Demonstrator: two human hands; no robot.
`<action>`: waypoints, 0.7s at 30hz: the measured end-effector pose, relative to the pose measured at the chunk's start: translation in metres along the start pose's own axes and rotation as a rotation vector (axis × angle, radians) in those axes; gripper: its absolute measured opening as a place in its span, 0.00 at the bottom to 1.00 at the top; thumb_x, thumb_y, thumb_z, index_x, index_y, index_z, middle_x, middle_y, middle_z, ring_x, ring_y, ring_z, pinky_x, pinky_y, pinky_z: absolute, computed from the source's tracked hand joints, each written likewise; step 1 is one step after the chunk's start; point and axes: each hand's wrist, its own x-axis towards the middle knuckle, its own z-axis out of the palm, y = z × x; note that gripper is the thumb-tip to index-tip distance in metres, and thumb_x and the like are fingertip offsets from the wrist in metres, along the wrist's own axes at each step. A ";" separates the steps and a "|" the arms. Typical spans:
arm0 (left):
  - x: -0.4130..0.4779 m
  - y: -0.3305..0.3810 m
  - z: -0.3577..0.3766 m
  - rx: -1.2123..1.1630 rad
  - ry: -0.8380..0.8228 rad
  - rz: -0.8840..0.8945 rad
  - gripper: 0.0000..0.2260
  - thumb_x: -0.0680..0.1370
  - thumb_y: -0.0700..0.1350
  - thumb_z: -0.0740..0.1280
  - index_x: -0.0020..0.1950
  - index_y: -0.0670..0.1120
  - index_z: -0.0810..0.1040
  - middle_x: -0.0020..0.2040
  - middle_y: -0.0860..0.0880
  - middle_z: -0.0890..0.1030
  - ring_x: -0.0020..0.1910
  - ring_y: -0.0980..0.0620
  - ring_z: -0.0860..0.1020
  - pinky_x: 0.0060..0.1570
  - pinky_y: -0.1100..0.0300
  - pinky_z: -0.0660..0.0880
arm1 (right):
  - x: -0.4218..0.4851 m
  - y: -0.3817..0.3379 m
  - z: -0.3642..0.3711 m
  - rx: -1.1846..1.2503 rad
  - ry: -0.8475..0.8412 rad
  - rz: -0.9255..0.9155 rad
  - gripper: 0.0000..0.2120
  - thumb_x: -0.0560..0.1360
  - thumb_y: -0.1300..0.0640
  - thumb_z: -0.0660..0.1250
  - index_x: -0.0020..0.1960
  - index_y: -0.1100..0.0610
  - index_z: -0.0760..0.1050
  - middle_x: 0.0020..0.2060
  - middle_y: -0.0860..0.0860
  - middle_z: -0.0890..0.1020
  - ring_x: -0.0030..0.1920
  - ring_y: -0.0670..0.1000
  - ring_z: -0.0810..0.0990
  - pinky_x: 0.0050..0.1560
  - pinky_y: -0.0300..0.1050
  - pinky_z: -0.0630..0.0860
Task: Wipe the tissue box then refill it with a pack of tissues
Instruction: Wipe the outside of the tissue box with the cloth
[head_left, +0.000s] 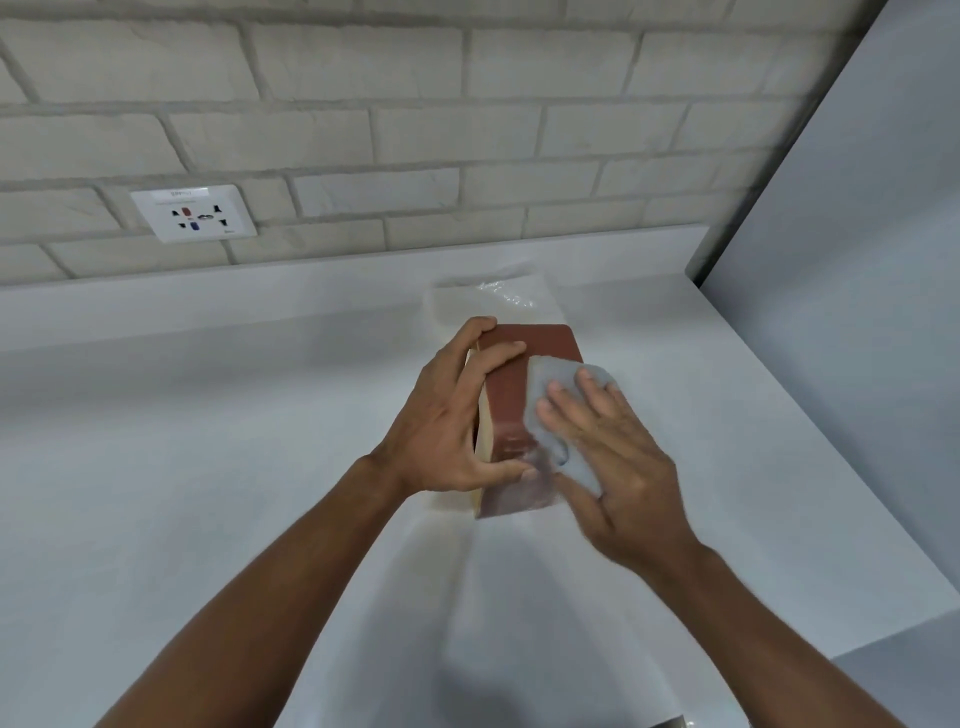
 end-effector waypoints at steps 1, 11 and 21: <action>0.000 -0.002 0.001 -0.002 0.000 0.011 0.48 0.63 0.61 0.78 0.77 0.44 0.65 0.77 0.38 0.61 0.75 0.42 0.67 0.66 0.41 0.72 | 0.000 -0.008 0.004 -0.037 -0.026 -0.064 0.21 0.81 0.53 0.59 0.69 0.62 0.72 0.70 0.55 0.73 0.74 0.58 0.67 0.71 0.64 0.65; -0.002 0.002 0.001 -0.001 -0.007 -0.045 0.52 0.63 0.65 0.79 0.80 0.47 0.62 0.80 0.43 0.58 0.79 0.45 0.62 0.71 0.39 0.70 | -0.026 0.002 0.000 -0.001 0.103 0.041 0.17 0.81 0.58 0.59 0.66 0.64 0.74 0.66 0.58 0.76 0.71 0.58 0.71 0.67 0.66 0.69; -0.005 0.003 -0.005 -0.017 -0.005 -0.030 0.49 0.64 0.62 0.76 0.79 0.44 0.63 0.80 0.40 0.59 0.80 0.45 0.61 0.72 0.41 0.70 | -0.002 -0.007 0.008 -0.001 0.027 -0.128 0.20 0.81 0.51 0.57 0.67 0.61 0.75 0.67 0.54 0.76 0.71 0.54 0.71 0.70 0.61 0.67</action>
